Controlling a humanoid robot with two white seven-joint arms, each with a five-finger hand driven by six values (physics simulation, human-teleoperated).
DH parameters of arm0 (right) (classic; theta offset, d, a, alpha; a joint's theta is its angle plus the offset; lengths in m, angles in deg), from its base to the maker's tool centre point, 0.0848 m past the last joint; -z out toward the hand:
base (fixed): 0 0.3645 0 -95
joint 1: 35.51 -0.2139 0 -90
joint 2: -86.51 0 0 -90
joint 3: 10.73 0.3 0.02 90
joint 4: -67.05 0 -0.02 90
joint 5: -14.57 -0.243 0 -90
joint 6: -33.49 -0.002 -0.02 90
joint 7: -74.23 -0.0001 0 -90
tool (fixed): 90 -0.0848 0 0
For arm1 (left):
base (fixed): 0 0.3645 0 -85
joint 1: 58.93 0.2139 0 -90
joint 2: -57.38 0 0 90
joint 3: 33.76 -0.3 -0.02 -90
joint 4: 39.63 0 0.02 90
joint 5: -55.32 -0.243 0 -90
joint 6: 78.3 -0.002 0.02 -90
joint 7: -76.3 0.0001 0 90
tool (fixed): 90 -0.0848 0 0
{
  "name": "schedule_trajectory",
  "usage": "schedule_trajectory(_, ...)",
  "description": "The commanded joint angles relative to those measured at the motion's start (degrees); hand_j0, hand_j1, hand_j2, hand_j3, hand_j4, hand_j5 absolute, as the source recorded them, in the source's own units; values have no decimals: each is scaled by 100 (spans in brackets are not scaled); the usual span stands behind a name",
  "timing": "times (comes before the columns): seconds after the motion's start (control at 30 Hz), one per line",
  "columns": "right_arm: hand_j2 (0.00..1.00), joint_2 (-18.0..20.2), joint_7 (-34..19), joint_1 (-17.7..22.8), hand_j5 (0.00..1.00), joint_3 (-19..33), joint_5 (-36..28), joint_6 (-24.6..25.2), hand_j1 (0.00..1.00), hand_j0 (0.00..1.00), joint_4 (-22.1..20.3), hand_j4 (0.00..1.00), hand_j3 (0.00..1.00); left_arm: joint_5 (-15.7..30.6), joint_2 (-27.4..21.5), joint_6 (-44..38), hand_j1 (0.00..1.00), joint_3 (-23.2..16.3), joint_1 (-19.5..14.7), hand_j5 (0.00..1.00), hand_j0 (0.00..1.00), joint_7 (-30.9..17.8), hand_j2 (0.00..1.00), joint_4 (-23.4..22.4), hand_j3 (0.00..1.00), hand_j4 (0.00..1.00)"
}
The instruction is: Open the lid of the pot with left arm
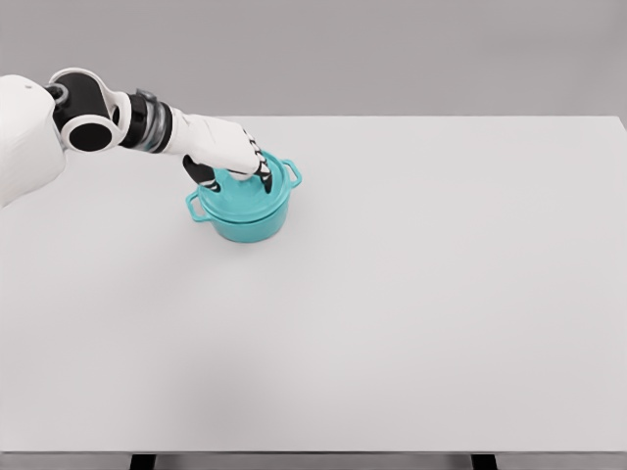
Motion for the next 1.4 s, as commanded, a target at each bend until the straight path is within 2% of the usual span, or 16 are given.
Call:
schedule_trajectory(0.0,100,1,-1,0,100,-1,-1,-1,100,100,-1,100,100,-104,5,29,69,-9,0,69,69,-14,69,-23,69,69)
schedule_trajectory(0.17,100,1,-1,0,100,-1,-1,-1,100,100,-1,100,100,-112,-13,29,63,-9,-9,63,63,-14,63,-14,63,63)
schedule_trajectory(0.27,100,1,-1,0,100,-1,-1,-1,100,100,-1,100,100,-104,-39,38,54,-9,-9,54,54,-14,54,-14,54,54)
schedule_trajectory(0.43,100,1,-1,0,100,-1,-1,-1,100,100,-1,100,100,-95,-83,38,45,9,-9,45,45,-14,45,-6,45,45)
schedule_trajectory(0.6,100,1,-1,0,100,-1,-1,-1,100,100,-1,100,100,-77,-214,46,39,35,-44,39,39,-14,39,12,39,39)
schedule_trajectory(0.77,100,1,-1,0,100,-1,-1,-1,100,100,-1,100,100,-68,-461,73,38,62,-158,38,38,-14,38,38,38,38)
schedule_trajectory(1.07,100,1,-1,0,100,-1,-1,-1,100,100,-1,100,100,-191,-1524,108,38,141,-237,38,38,-14,38,21,38,38)
schedule_trajectory(1.23,100,1,-1,0,100,-1,-1,-1,100,100,-1,100,100,-262,-1559,90,40,132,-158,40,40,-14,40,-111,40,40)
schedule_trajectory(1.37,100,1,7,0,100,-1,-1,-1,100,100,-1,100,100,-428,-1331,64,42,132,97,42,42,-14,42,-427,42,42)
